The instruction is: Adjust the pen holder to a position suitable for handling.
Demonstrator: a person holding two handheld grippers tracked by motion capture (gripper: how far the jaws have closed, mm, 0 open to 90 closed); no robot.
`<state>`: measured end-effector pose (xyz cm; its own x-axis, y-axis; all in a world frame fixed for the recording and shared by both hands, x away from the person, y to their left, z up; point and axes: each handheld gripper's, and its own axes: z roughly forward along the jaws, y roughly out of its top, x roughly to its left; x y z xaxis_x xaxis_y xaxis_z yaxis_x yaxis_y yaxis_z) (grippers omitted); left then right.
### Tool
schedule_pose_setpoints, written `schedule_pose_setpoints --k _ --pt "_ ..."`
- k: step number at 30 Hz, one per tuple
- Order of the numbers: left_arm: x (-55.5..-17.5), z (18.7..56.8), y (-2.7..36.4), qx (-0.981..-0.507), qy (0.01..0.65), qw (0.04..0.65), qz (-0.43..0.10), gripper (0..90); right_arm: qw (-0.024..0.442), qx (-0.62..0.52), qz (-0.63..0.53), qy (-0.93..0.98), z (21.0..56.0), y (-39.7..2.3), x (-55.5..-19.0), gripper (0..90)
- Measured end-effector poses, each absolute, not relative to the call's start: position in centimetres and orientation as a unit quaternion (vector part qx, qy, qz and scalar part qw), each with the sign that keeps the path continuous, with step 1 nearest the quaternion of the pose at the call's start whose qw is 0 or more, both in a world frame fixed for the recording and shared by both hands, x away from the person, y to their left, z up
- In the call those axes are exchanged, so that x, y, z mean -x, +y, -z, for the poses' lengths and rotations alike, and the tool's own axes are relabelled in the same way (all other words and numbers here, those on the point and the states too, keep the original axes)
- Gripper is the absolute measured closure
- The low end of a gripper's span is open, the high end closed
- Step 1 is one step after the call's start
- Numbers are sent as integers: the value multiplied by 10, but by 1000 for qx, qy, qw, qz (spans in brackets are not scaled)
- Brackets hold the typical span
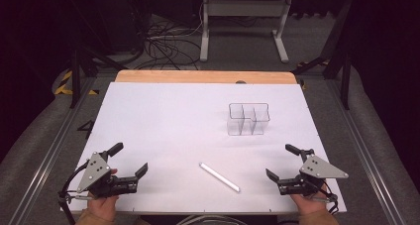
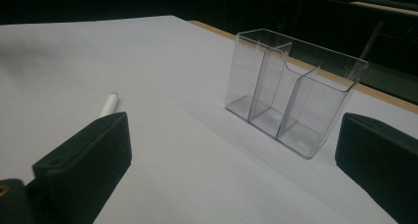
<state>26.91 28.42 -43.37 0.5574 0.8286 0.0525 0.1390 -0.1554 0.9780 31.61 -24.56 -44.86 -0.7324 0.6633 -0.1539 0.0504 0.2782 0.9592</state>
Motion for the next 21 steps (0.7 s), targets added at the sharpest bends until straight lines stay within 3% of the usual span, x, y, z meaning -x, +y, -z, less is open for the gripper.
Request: schedule_pose_setpoints --k 21 --pt "-268 434 281 -698 344 542 -318 15 286 -243 -532 759 435 -248 -317 60"
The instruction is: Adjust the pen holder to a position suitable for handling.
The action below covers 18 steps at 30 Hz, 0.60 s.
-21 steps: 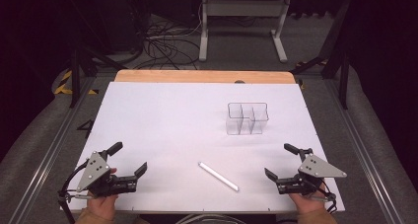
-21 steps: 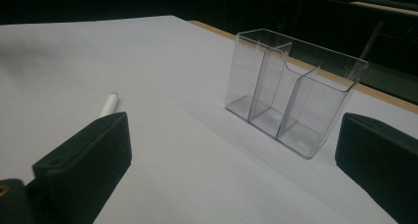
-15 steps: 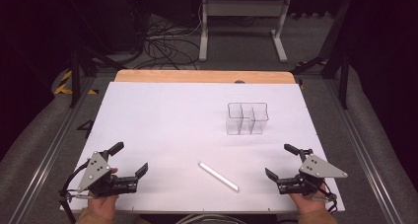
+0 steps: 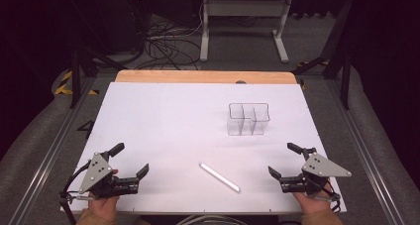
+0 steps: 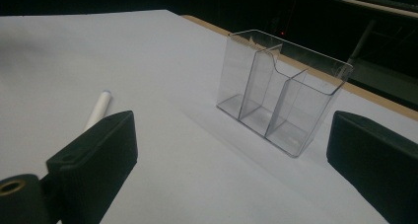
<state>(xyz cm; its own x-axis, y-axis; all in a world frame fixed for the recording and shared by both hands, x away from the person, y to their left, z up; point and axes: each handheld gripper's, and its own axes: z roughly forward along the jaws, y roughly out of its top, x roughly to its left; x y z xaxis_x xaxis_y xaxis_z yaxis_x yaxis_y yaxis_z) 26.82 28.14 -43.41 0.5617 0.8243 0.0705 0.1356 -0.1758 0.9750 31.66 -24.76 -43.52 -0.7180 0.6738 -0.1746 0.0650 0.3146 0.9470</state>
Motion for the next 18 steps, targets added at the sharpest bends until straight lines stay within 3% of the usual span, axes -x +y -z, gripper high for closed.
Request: schedule_pose_setpoints --k 18 --pt "-268 435 281 -701 343 538 -319 15 268 -245 -540 759 416 -240 -334 62"
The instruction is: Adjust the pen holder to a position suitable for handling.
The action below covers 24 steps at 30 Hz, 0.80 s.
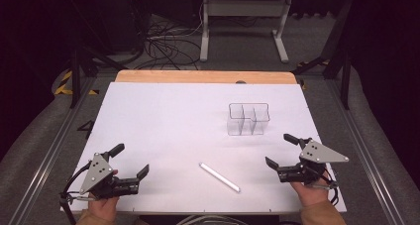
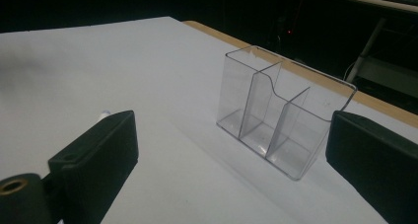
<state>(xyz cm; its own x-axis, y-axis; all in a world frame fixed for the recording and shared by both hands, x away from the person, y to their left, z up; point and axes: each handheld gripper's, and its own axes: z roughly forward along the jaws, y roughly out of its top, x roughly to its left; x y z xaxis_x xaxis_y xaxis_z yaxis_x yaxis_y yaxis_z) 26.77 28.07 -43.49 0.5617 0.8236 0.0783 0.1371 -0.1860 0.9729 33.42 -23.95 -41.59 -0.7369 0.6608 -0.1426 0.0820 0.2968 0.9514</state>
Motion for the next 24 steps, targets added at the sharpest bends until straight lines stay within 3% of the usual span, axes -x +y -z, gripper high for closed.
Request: schedule_pose_setpoints --k 15,24 --pt "-268 435 281 -697 347 538 -322 14 270 -228 -514 782 401 -231 -347 59" --pt "-268 435 281 -698 348 536 -324 14 244 -218 -487 810 381 -227 -353 148"
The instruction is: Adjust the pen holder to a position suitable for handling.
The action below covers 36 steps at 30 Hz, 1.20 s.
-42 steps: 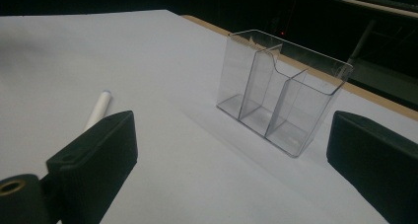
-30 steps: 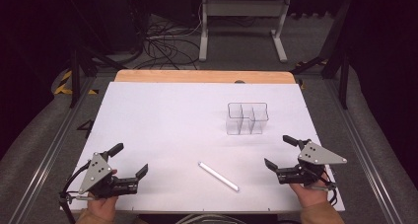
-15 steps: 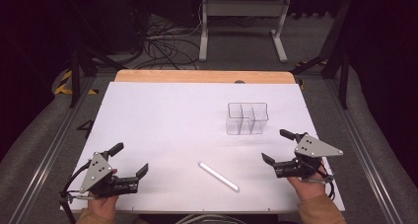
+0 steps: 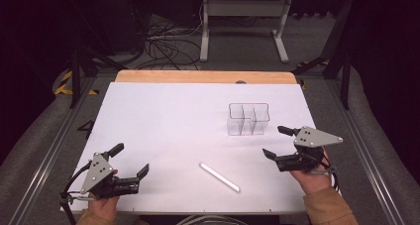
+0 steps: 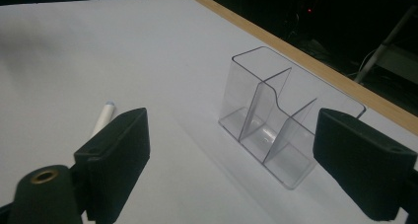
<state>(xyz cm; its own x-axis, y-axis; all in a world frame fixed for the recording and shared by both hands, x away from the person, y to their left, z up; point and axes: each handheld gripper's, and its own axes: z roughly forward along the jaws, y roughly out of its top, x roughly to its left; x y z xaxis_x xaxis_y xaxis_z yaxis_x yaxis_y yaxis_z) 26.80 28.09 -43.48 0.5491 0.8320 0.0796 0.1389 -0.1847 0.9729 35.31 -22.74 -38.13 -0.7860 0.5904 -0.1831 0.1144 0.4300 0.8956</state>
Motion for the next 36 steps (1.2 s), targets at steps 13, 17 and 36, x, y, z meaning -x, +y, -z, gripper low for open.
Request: schedule_pose_setpoints --k 13,17,36 --pt "-267 434 281 -697 349 536 -325 14 251 -197 -442 838 365 -217 -375 170" --pt "-268 435 281 -699 348 534 -324 14 255 -191 -437 841 360 -214 -380 177" --pt "-268 435 280 -700 348 531 -327 14 247 -142 -406 868 350 -201 -403 233"
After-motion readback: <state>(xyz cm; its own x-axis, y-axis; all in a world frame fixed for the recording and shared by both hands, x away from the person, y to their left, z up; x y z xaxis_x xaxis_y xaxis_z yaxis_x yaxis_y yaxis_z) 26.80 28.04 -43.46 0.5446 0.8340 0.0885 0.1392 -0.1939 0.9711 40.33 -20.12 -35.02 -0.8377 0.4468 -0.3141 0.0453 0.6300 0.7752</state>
